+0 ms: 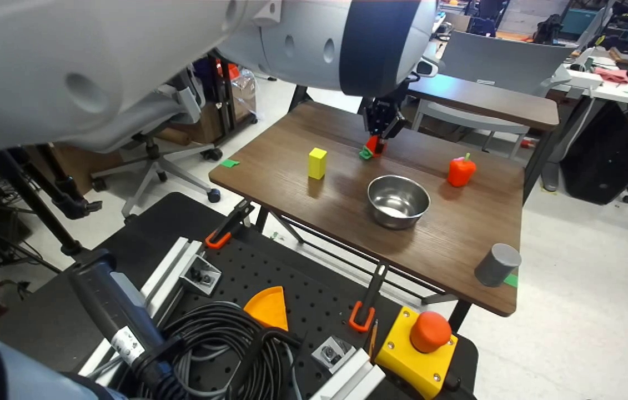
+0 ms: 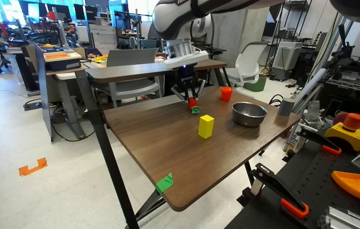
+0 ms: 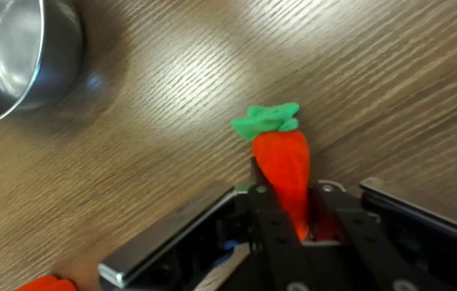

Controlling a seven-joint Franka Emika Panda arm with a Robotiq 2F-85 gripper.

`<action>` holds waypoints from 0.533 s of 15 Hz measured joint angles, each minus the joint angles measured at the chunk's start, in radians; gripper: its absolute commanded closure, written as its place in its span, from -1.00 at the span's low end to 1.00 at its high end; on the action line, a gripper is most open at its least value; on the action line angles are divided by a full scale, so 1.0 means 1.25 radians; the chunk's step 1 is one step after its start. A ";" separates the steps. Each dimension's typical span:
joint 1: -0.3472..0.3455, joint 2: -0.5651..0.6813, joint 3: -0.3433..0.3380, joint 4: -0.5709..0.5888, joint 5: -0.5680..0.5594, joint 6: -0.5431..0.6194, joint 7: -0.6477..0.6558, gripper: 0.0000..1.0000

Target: Move the plush toy to the right

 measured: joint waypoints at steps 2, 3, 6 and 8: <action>0.000 0.000 0.000 0.003 0.000 0.000 0.001 -0.17; 0.001 0.000 0.000 0.005 0.001 0.000 0.001 -0.29; 0.003 -0.006 0.013 0.007 0.008 -0.002 0.000 -0.72; 0.007 -0.022 0.026 0.008 0.011 -0.009 -0.005 -1.00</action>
